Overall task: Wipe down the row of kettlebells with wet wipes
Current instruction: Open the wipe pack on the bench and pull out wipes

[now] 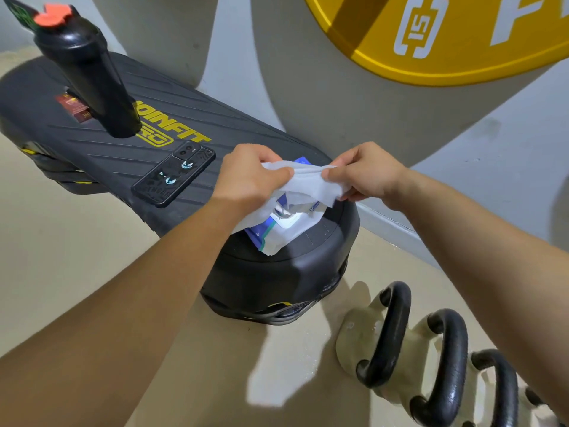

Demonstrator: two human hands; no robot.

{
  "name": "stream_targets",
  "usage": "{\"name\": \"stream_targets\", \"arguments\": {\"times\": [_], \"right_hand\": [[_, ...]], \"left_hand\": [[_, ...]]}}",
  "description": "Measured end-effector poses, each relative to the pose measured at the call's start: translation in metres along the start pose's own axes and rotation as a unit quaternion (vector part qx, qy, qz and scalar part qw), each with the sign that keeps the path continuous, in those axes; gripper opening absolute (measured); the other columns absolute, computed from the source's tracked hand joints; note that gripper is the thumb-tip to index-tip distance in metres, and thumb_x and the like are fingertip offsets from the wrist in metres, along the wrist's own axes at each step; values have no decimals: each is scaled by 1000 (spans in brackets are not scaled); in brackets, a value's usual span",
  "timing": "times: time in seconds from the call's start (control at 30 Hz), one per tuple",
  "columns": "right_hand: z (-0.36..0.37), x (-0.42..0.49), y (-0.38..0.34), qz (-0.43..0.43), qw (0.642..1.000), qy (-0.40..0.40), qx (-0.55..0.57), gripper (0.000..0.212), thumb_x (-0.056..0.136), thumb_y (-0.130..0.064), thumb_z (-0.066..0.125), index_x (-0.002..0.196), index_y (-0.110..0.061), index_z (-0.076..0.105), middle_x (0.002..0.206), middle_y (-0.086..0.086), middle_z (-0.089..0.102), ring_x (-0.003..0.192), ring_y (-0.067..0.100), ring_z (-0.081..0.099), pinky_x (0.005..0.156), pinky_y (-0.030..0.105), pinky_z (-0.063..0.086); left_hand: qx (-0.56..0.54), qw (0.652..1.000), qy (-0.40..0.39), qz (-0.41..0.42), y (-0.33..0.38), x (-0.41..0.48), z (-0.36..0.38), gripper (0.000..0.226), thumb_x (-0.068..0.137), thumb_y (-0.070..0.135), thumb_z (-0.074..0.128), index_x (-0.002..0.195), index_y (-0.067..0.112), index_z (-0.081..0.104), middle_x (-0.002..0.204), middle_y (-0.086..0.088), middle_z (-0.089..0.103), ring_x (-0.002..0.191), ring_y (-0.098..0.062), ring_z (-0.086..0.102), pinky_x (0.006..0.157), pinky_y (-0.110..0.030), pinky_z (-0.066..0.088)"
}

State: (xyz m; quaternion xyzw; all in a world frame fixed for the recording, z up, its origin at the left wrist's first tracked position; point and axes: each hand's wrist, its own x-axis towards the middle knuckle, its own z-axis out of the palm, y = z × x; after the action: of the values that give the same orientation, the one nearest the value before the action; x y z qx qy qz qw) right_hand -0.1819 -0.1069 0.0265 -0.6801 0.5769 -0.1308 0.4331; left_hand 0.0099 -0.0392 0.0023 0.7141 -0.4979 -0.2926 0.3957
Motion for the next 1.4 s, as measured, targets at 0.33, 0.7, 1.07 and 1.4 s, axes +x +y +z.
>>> {"name": "stream_targets", "arguments": {"times": [0.33,0.7,1.07,1.4], "right_hand": [[19,3,-13,87,944,-26,317,5,91,-8,70,96,-9,71,78,7,68,65,20,68,69,31,63],[57,31,-1,46,999,17,3,23,78,-2,77,85,-16,60,92,12,70,87,35,74,79,47,64],[86,40,15,-70,954,40,-287,6,93,-35,67,95,-36,72,113,-5,45,95,23,57,82,35,50],[63,33,3,-37,959,-172,-221,25,92,-15,58,108,-32,67,70,-4,46,65,21,46,51,24,39]], "left_hand": [[-40,986,-151,52,7,-7,9,13,88,28,69,92,22,80,92,-1,76,82,-11,66,71,-8,45],[252,939,-232,9,-28,14,13,22,78,28,74,96,41,71,84,13,58,88,-17,58,73,-26,47],[385,894,-205,98,-46,16,15,26,87,33,68,110,37,58,106,6,58,94,-21,51,79,-33,43],[203,964,-141,97,-56,24,14,12,84,24,66,77,33,67,83,8,66,77,-12,54,66,-29,41]]}}
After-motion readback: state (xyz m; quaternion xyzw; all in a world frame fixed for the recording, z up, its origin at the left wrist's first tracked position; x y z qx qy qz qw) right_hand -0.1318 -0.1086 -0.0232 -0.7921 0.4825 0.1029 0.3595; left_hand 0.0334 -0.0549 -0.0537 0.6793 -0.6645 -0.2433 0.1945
